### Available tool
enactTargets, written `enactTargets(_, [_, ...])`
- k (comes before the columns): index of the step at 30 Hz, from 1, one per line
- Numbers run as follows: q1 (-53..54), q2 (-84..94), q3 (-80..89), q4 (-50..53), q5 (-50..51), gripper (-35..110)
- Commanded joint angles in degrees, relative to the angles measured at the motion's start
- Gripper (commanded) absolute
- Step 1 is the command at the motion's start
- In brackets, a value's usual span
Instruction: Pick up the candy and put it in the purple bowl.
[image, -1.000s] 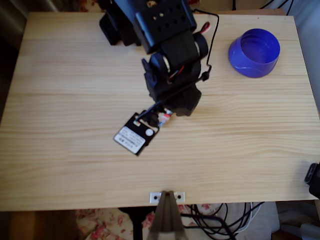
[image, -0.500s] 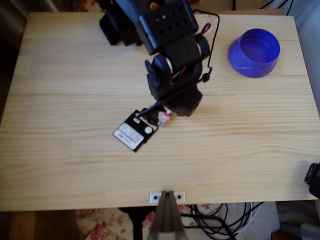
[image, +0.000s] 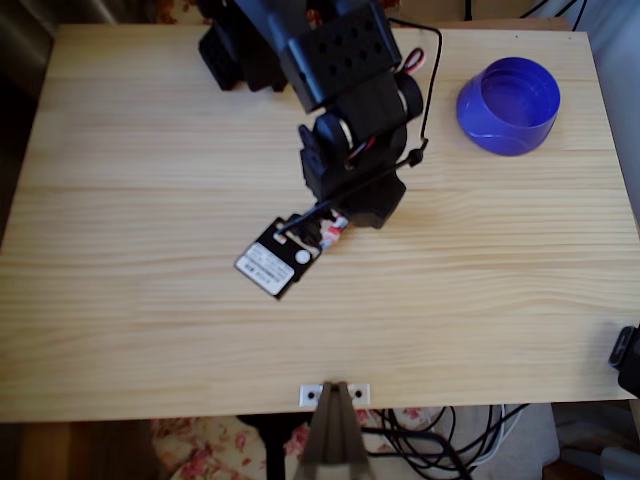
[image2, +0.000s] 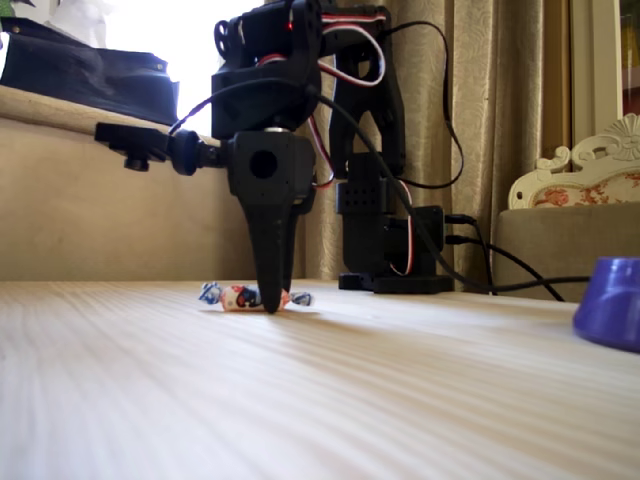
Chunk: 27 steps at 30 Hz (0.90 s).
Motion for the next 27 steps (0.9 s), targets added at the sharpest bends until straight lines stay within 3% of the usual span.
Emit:
enactTargets(1, [-0.9,1.1,0.3,-1.6,0.4,11])
enactTargets(5, [-0.6,1.3,0.3,-1.5,-0.3,0])
enactTargets(14, [-0.2,3.9,2.2,-1.4,0.2,0])
enactTargets(20, [0.0,17.9,11.5,-2.2,5.8,0])
enactTargets(27, [-2.8,29.9,14.3,1.1,5.4,0])
